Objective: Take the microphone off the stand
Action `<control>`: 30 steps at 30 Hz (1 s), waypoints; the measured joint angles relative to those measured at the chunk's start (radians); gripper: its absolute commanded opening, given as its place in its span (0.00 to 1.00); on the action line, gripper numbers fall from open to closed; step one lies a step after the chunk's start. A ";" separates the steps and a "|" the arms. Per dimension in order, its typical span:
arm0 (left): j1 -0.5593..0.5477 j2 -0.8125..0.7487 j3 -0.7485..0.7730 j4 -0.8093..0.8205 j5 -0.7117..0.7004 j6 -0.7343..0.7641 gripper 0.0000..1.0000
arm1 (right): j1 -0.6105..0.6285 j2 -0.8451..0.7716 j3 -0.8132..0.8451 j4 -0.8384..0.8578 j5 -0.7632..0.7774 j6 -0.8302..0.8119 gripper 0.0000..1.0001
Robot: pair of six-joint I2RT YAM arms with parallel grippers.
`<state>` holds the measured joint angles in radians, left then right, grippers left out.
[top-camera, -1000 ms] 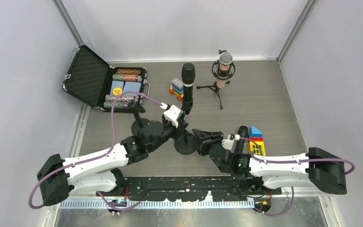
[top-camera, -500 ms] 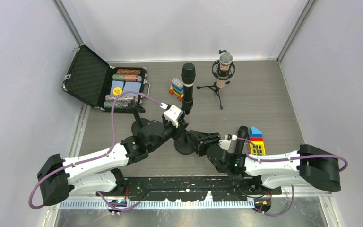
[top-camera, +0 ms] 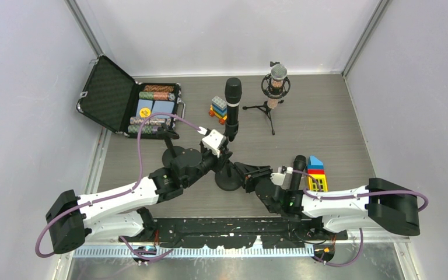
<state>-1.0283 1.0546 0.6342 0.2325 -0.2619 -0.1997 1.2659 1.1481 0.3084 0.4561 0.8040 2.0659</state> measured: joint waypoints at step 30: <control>0.000 -0.002 0.000 -0.003 -0.004 -0.002 0.00 | 0.000 0.011 0.010 0.016 -0.032 0.000 0.04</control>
<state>-1.0283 1.0527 0.6342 0.2298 -0.2657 -0.2012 1.2659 1.1587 0.3183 0.4721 0.7723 2.0659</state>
